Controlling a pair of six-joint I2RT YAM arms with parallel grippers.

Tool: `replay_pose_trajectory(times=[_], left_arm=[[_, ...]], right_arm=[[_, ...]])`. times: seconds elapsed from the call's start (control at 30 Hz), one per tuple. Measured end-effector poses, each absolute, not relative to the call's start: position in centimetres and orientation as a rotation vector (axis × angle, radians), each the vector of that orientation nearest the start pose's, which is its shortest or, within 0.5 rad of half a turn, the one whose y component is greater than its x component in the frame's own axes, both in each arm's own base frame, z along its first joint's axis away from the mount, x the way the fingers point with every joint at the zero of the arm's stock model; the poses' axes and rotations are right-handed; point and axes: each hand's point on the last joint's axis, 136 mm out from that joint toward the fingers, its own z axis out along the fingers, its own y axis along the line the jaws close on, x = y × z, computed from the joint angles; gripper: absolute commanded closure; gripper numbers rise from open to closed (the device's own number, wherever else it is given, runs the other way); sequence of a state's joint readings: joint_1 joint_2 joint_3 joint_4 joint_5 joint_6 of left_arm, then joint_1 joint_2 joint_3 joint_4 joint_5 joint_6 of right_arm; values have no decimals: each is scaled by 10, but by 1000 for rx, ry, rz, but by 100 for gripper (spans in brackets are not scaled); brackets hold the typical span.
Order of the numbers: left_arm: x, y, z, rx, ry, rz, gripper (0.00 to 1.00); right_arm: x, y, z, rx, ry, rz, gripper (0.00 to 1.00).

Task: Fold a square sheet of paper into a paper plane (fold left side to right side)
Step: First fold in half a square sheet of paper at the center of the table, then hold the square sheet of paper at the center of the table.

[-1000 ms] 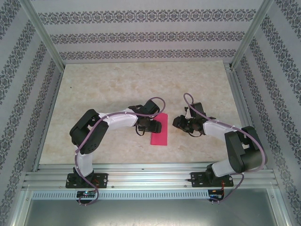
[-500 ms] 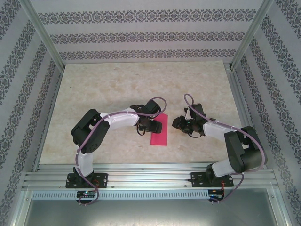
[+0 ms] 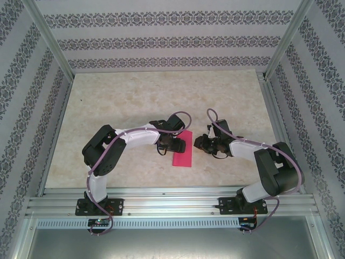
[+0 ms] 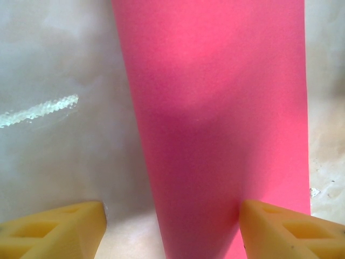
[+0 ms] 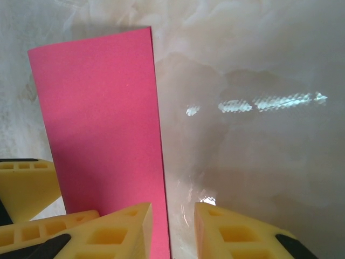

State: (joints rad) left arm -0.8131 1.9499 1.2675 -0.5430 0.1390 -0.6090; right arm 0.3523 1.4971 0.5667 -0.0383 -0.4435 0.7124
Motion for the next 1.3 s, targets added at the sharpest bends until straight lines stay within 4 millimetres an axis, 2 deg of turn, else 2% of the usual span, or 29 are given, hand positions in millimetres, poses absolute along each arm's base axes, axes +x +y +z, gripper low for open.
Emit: replay_pose_trajectory(times=[0.3,1.07,1.3], left_arm=[[278,-327,21,332,2912,-484,31],[278,-327,20,320,2920,-467,31],[278,-327,20,320,2922,-465,31]], right_arm=[[276,190,25,296,2690,965,78],[276,194,26,312,2687,980,80],[276,196,27,314,2683,988,86]])
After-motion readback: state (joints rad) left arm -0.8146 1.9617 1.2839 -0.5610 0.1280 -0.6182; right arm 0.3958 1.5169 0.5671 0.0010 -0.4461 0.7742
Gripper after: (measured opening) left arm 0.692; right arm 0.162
